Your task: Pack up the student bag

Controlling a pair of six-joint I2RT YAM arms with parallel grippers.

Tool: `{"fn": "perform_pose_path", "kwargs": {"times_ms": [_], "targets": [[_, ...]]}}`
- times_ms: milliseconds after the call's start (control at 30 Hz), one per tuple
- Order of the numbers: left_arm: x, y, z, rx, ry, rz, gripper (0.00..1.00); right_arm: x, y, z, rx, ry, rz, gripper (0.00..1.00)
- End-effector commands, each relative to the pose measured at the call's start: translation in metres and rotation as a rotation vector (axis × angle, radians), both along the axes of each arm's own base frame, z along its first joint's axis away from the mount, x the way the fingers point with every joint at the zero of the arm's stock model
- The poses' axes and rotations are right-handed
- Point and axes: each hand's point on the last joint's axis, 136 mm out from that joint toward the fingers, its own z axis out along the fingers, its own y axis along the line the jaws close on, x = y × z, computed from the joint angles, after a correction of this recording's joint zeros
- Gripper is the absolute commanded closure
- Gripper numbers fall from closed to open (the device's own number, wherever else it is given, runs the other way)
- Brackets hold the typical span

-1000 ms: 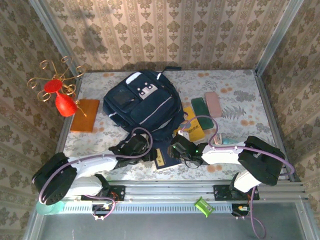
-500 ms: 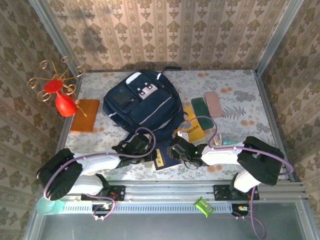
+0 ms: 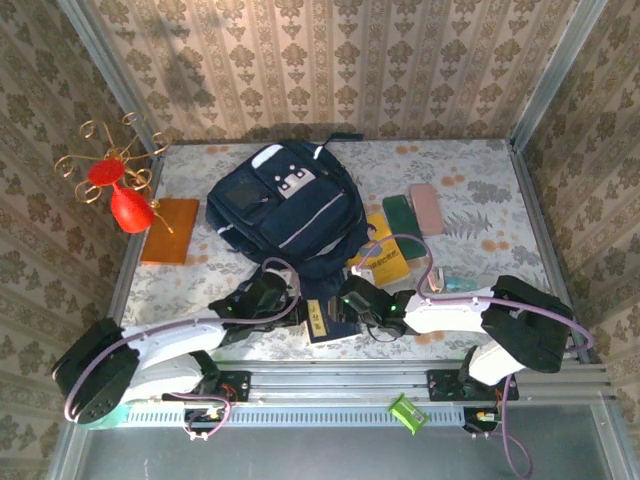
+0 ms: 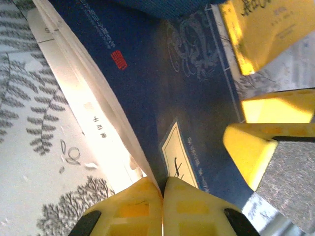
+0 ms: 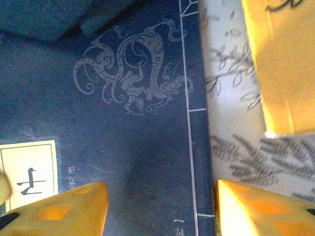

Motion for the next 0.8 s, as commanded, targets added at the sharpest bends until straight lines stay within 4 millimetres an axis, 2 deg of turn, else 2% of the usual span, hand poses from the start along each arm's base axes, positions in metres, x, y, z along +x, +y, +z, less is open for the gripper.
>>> {"fn": "perform_pose_path", "kwargs": {"times_ms": [0, 100, 200, 400, 500, 767], "targets": [[-0.006, -0.004, 0.018, -0.124, 0.021, 0.001, 1.00, -0.024, -0.002, -0.004, 0.010, 0.092, 0.096, 0.34], [-0.006, 0.005, 0.026, -0.214, 0.061, 0.050, 1.00, -0.032, 0.002, -0.001, 0.056, 0.130, 0.133, 0.30], [-0.002, 0.012, 0.044, -0.313, 0.070, 0.101, 1.00, -0.039, 0.005, 0.001, 0.118, 0.162, 0.141, 0.28], [0.008, 0.022, 0.073, -0.424, 0.070, 0.161, 1.00, -0.040, 0.018, 0.011, 0.283, 0.214, 0.118, 0.26], [0.011, 0.022, 0.076, -0.459, 0.097, 0.177, 1.00, -0.039, 0.031, 0.023, 0.379, 0.238, 0.102, 0.25], [0.016, 0.023, 0.082, -0.513, 0.125, 0.207, 1.00, -0.033, 0.046, 0.029, 0.567, 0.289, 0.004, 0.26]]}}
